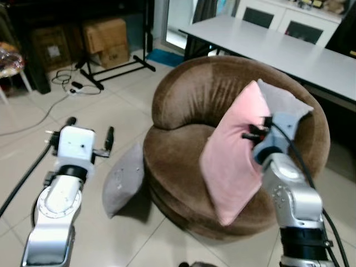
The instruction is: Move the pillow to the sofa from floor
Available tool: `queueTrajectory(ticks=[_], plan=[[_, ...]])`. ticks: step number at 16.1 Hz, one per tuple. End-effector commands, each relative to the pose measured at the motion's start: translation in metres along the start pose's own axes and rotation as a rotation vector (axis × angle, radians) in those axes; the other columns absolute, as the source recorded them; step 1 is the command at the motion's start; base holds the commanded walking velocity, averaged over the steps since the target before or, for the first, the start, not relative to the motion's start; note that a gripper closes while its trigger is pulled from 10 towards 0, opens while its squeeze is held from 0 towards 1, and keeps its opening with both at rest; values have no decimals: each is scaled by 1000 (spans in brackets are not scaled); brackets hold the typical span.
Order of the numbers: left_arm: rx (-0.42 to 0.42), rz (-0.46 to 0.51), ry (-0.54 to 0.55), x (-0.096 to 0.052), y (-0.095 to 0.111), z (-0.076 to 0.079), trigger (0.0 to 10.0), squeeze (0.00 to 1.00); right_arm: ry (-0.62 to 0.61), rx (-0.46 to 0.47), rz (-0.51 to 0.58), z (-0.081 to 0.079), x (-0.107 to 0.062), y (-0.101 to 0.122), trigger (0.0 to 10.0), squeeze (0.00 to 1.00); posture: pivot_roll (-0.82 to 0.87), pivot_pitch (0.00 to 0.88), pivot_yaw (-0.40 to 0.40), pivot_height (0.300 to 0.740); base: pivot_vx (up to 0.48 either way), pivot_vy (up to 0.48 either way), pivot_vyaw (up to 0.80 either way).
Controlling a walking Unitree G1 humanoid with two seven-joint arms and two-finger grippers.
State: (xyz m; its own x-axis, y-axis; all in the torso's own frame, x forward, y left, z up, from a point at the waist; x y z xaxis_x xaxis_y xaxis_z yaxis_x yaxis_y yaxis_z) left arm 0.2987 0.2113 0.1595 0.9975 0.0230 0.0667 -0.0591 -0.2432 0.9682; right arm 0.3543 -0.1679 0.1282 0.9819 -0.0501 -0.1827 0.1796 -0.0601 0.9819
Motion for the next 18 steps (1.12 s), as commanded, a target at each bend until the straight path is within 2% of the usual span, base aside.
queueTrajectory(ticks=[1,18], plan=[[-1,9,-12,2,3,5,10000,463,-9,7,71,4,0,22,10000,0,-25,0,-77,740,0,0,-800],[-28,16,-4,2,4,5,10000,463,34,5,76,-4,0,21,10000,0,-25,0,-80,740,0,0,-800]])
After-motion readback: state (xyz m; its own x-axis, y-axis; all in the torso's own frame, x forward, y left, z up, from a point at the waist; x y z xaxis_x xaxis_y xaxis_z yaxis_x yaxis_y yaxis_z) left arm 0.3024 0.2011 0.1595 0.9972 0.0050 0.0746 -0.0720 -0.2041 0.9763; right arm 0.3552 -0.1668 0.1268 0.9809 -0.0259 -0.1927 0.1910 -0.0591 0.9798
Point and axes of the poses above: a point about 5 cm out from each wrist's last joint towards the gripper, its own x axis pointing out of the wrist towards the gripper, its own y axis along the axis of the wrist's last joint, z = x × y, the point moved 5 cm from there along x, pointing out of the wrist towards the gripper, and after that the axes turned 6 degrees about -x, right-handed, at the moved point
